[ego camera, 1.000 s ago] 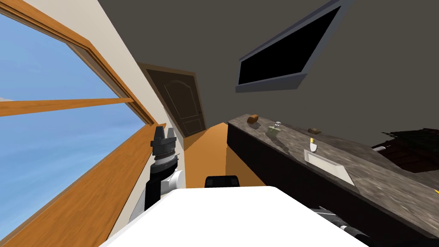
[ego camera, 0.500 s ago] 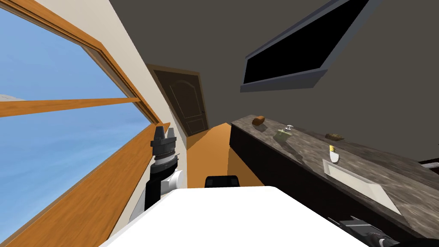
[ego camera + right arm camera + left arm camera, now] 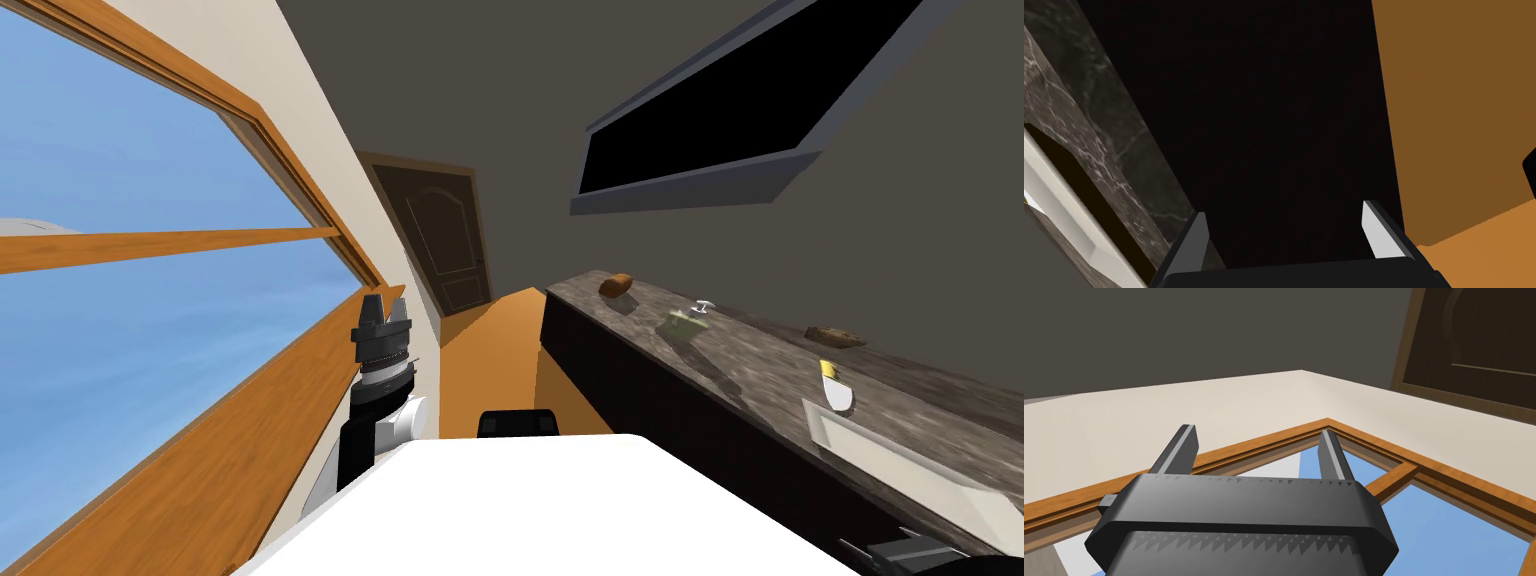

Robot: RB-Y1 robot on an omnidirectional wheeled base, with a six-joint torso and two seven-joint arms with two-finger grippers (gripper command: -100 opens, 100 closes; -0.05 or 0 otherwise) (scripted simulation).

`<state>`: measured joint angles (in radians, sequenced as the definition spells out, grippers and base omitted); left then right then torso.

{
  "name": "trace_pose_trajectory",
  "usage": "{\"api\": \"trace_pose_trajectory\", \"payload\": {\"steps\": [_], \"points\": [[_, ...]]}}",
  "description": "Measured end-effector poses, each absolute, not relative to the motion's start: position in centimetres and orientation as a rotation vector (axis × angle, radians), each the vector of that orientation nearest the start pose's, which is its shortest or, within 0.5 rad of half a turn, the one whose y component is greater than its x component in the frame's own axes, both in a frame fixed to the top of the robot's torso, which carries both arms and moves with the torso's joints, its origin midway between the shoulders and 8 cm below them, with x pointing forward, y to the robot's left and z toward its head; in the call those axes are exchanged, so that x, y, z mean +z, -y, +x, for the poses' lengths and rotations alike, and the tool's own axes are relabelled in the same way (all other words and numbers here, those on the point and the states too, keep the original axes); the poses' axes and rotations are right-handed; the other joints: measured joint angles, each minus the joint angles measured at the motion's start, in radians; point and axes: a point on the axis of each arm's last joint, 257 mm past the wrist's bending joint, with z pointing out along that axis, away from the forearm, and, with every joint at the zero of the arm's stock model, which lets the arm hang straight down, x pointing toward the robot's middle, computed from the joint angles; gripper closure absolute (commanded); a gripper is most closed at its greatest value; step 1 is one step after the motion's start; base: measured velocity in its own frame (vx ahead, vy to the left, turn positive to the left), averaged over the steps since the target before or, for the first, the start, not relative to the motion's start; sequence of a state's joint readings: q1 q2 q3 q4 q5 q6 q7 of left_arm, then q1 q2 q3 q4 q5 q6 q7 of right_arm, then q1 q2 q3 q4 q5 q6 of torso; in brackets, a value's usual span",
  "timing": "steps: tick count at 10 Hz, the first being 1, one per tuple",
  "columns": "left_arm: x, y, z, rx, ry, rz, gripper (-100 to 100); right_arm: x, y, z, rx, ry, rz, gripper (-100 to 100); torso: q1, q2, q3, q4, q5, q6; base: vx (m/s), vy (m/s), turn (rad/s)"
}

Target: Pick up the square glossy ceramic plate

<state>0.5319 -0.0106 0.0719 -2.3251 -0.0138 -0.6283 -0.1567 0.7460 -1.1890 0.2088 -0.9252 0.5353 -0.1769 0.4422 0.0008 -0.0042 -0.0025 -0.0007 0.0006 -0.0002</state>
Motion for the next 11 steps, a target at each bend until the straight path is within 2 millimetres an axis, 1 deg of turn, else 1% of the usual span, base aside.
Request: {"api": "trace_pose_trajectory", "payload": {"steps": [1,3,4,5,6,7,8,9,10,11], "points": [[5.8,-29.5,30.5,-1.091,-0.546,-0.474,0,-38.6,78.0,-0.5,-0.837,-2.807,-0.395,-100,0.0,-0.001,0.0,0.0,0.0,0.0,0.075,0.014,0.141],[5.8,-29.5,30.5,-1.091,-0.546,-0.474,0,-35.4,81.3,-1.4,-0.947,-2.82,-0.473,-100,0.001,-0.001,0.0,0.0,0.0,0.0,0.066,0.012,0.087],[5.8,-29.5,30.5,-1.091,-0.546,-0.474,0,-34.3,82.5,-1.7,-0.989,-2.824,-0.502,-100,0.0,0.0,0.0,0.0,0.0,0.0,0.046,0.014,0.061],[5.8,-29.5,30.5,-1.091,-0.546,-0.474,0,-33.4,83.6,-1.9,-1.023,-2.828,-0.53,-100,0.001,0.001,0.001,0.0,0.0,0.0,0.035,0.016,0.05],[5.8,-29.5,30.5,-1.091,-0.546,-0.474,0,-32.5,84.2,-1.9,-1.045,-2.831,-0.556,-100,0.001,0.002,0.001,0.0,0.0,0.001,0.015,0.004,0.011],[5.8,-29.5,30.5,-1.091,-0.546,-0.474,0,-32.4,84.3,-1.9,-1.049,-2.83,-0.556,0,0.001,0.003,0.002,0.001,0.0,0.001,0.0,0.0,0.0],[5.8,-29.5,30.5,-1.091,-0.546,-0.474,0,-32.4,84.3,-1.9,-1.049,-2.83,-0.556,-100,0.0,0.004,0.002,0.001,0.0,0.001,0.003,-0.055,0.067],[5.8,-29.5,30.5,-1.091,-0.546,-0.474,0,-33.0,84.0,-2.4,-1.048,-2.834,-0.544,-100,-0.003,0.005,0.003,0.001,-0.001,0.001,0.001,-0.037,0.023],[5.8,-29.5,30.5,-1.091,-0.546,-0.474,0,-33.1,84.0,-2.4,-1.049,-2.834,-0.546,100,-0.003,0.005,0.003,0.001,-0.001,0.001,0.0,-0.005,-0.002],[5.8,-29.5,30.5,-1.091,-0.546,-0.474,0,-33.1,84.0,-2.4,-1.049,-2.834,-0.546,100,-0.001,0.005,0.003,0.001,-0.001,0.001,0.0,0.0,0.0]]}}
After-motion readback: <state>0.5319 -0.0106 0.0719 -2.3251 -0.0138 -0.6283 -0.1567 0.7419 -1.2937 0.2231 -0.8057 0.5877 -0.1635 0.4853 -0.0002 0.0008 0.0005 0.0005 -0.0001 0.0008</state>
